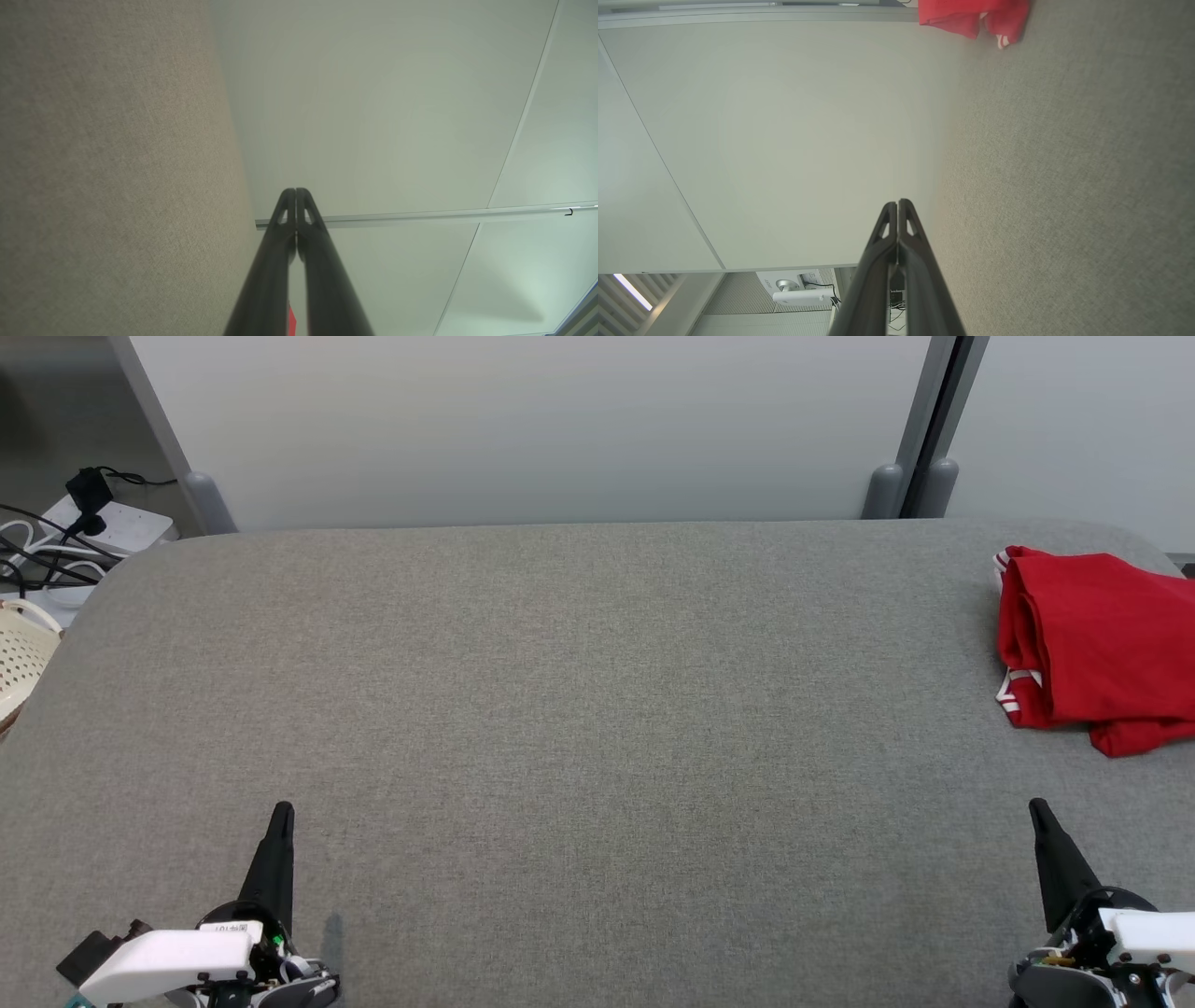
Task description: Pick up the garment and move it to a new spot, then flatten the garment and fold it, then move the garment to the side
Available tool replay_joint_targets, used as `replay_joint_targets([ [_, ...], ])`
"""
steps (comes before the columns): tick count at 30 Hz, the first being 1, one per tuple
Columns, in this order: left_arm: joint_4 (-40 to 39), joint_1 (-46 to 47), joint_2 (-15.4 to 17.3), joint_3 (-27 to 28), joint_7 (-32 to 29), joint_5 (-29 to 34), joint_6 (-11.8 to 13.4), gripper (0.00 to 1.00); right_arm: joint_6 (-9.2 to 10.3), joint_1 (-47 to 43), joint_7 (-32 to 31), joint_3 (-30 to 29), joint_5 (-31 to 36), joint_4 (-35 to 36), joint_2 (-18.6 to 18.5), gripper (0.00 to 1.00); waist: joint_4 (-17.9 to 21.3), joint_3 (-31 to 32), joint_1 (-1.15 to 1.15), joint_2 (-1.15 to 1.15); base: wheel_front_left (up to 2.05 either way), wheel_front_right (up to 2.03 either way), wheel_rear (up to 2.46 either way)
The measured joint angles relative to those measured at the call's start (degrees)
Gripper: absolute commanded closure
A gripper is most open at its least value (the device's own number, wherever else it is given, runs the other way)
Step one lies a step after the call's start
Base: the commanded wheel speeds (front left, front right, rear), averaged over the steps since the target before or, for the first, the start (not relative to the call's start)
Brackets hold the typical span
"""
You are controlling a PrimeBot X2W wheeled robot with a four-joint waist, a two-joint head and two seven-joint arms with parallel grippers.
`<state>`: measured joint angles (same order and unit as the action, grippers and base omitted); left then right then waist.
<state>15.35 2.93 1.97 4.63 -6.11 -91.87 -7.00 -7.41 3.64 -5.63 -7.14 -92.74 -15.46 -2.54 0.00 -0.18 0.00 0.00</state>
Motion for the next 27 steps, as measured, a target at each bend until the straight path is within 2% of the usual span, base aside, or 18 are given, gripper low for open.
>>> replay_joint_targets([
  [27,0.0,0.0,0.0,0.0,0.0,0.0,0.0,1.0,0.0,0.0,-0.2,-0.1,0.0,0.0,0.1,1.0,0.0,0.0,0.0,0.0,0.0,0.0,0.0],
])
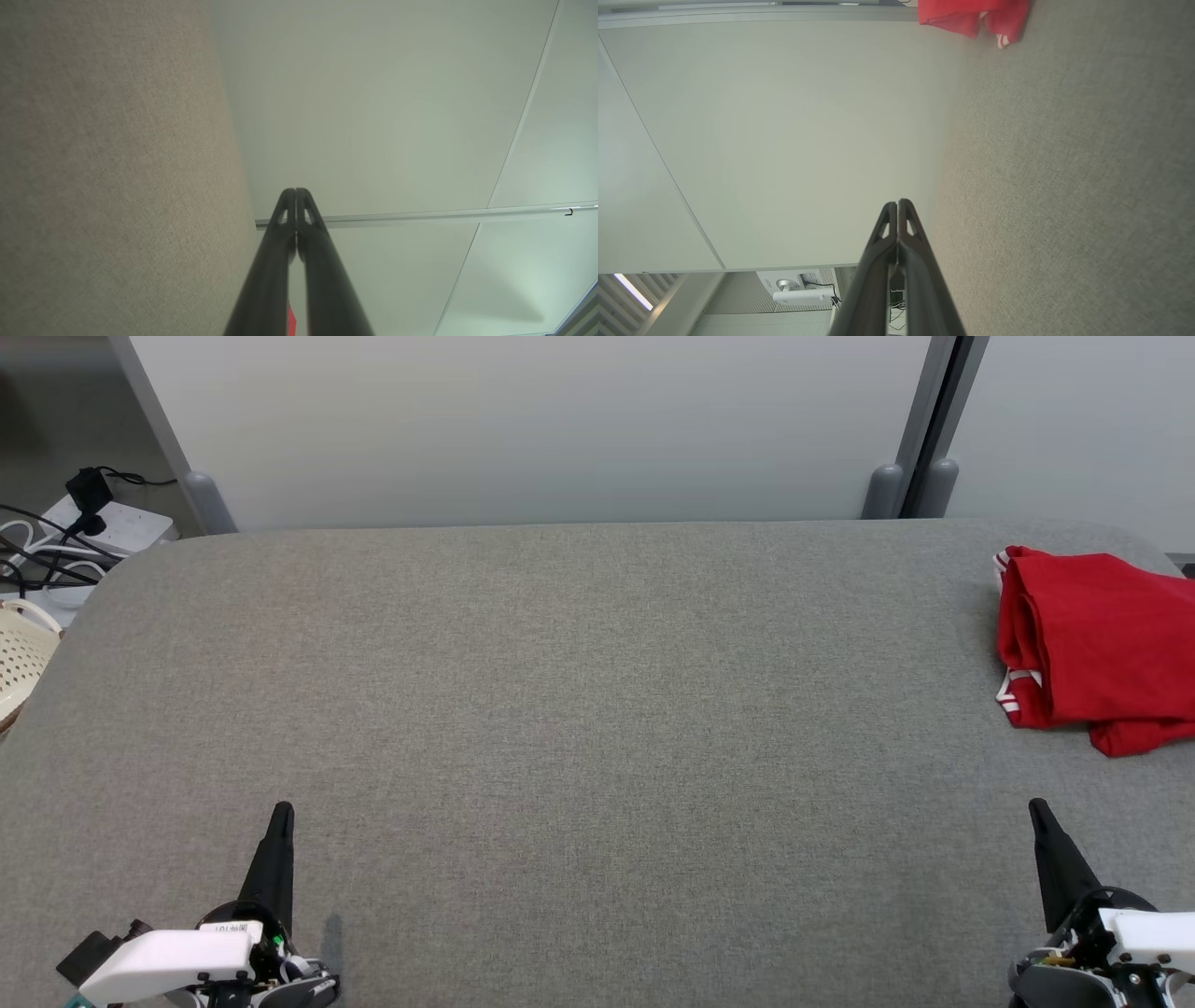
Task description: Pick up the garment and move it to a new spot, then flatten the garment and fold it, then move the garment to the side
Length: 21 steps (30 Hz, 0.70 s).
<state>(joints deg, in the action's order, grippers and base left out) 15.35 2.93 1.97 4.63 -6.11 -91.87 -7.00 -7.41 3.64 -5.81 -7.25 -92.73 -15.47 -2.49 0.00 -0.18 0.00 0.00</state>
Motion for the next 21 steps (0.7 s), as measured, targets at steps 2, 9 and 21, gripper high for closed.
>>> replay_joint_targets([
  [2,0.0,0.0,0.0,0.0,0.0,0.0,0.0,1.0,0.0,0.0,0.0,0.0,0.0,0.0,0.0,1.0,0.0,0.0,0.0,0.0,0.0,0.0,0.0],
  [9,0.0,0.0,0.0,0.0,0.0,0.0,0.0,1.0,0.0,0.0,0.0,0.0,0.0,0.0,0.0,1.0,0.0,0.0,0.0,0.0,0.0,0.0,0.0],
  [21,0.0,0.0,0.0,0.0,0.0,0.0,0.0,1.0,0.0,0.0,-0.2,-0.1,0.1,0.0,0.0,1.0,0.0,0.0,0.0,0.0,0.0,0.0,0.0],
])
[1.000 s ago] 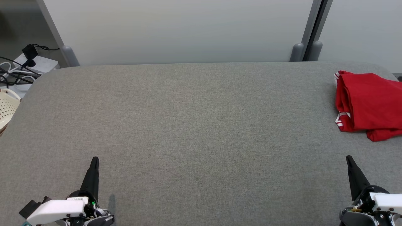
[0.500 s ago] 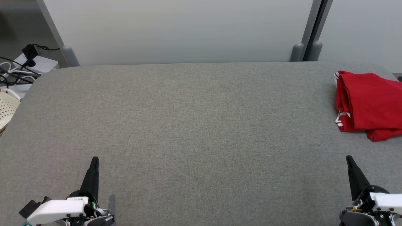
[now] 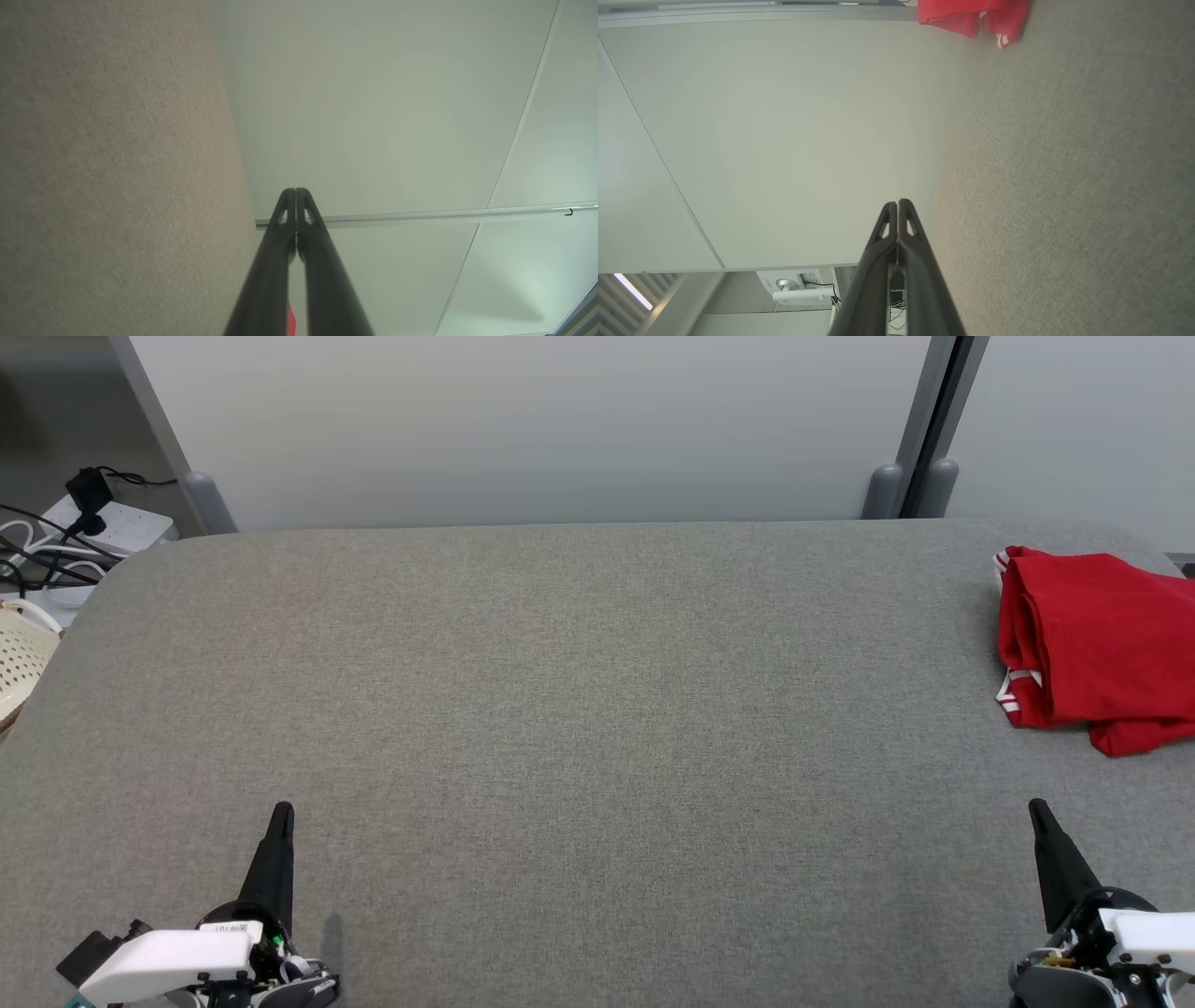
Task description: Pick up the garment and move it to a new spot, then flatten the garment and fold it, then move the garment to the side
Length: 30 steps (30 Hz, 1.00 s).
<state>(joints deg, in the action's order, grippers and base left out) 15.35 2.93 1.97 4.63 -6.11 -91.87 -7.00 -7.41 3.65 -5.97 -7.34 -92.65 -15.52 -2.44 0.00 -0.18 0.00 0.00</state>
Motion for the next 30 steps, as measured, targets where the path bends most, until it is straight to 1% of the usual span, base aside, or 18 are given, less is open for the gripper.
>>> replay_joint_targets([
  [30,0.0,0.0,0.0,0.0,0.0,0.0,0.0,1.0,0.01,0.0,0.0,-0.1,0.0,0.0,0.0,1.0,0.0,0.0,0.0,0.0,0.0,0.0,0.0],
])
